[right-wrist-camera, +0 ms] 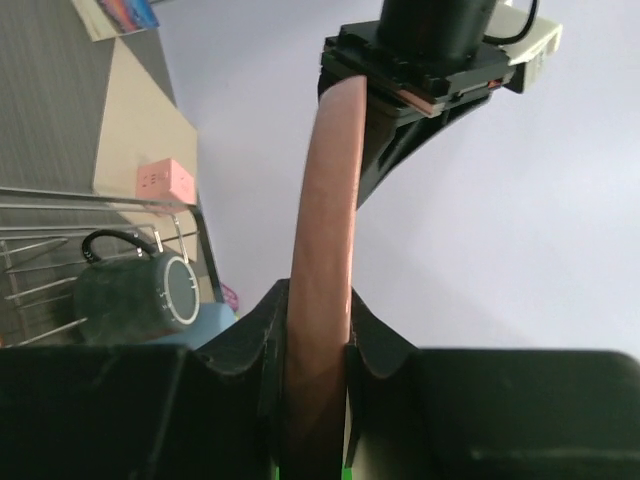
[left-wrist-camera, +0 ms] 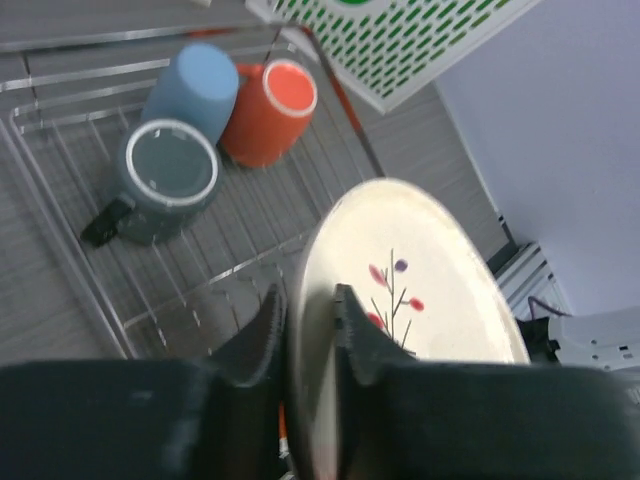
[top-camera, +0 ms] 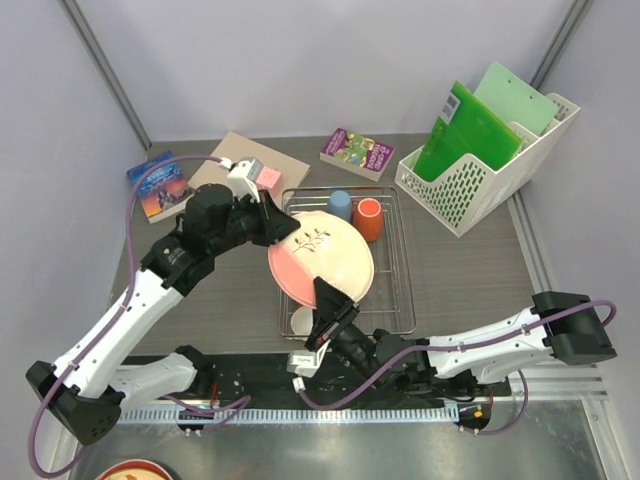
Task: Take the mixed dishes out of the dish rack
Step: Place the plate at the center of the board.
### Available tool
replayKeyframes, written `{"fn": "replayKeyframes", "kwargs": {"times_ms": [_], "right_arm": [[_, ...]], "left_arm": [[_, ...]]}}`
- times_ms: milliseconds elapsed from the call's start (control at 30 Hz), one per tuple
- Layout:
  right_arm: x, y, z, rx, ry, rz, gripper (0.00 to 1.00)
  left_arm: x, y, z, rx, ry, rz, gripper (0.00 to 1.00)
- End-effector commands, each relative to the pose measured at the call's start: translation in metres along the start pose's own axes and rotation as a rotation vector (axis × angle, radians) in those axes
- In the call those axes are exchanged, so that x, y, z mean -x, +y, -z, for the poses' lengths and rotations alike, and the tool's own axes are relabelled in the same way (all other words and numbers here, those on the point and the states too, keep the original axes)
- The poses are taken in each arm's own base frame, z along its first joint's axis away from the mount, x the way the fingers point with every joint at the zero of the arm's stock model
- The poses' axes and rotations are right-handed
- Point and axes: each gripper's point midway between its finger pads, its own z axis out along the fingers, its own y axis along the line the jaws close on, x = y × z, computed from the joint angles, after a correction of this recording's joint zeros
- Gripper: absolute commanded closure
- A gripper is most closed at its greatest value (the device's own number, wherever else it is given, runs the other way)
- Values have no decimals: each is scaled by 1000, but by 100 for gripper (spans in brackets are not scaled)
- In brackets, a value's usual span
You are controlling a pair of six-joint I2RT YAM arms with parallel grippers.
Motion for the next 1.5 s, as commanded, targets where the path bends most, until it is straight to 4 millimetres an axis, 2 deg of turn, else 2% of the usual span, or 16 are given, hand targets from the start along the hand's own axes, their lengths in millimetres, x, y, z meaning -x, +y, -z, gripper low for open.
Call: {"fn": "replayKeyframes", "kwargs": {"times_ms": [0, 333, 433, 467, 533, 733, 800, 833, 933, 1100, 1233, 1267, 1333, 1367, 1433, 1467], "right_arm": [[8, -61, 1, -168, -53, -80, 99], [2, -57, 6, -169, -48, -91, 99], [1, -58, 7, -170, -47, -89, 99], [0, -58, 7, -170, -46, -86, 99], [-1, -58, 8, -171, -45, -84, 99], [-3, -60, 11, -176, -49, -85, 99], [-3, -61, 12, -179, -52, -88, 99], [-3, -62, 12, -180, -59, -88, 99], [-3, -62, 12, -179, -60, -88, 99], [-3, -57, 12, -161, -61, -81, 99], [-3, -52, 10, -149, -50, -77, 99], [-2, -50, 9, -145, -49, -79, 81], [-3, -48, 8, -140, -40, -89, 64], [-3, -45, 8, -135, -38, -94, 50], [-3, -44, 8, -140, -34, -104, 37], [-1, -40, 7, -135, -32, -102, 27]], "left_arm": [[-11, -31, 8, -163, 65, -51, 100], [-14, -53, 6, -380, 127, 67, 100], [-14, -58, 8, -440, 163, 97, 80], [-14, -63, 11, -473, 172, 93, 67], [-15, -63, 12, -479, 180, 97, 59], [-24, -69, 19, -543, 240, 107, 54], [-25, -75, 23, -587, 249, 101, 68], [-28, -76, 24, -598, 258, 112, 83], [-31, -79, 28, -637, 265, 109, 100], [-32, -84, 30, -678, 281, 134, 100], [-27, -77, 25, -615, 240, 132, 100], [-25, -72, 22, -572, 216, 141, 100], [-21, -69, 21, -547, 193, 142, 100], [-17, -67, 21, -536, 177, 148, 100], [-10, -62, 19, -510, 143, 165, 100], [-7, -61, 20, -505, 128, 168, 100]]}}
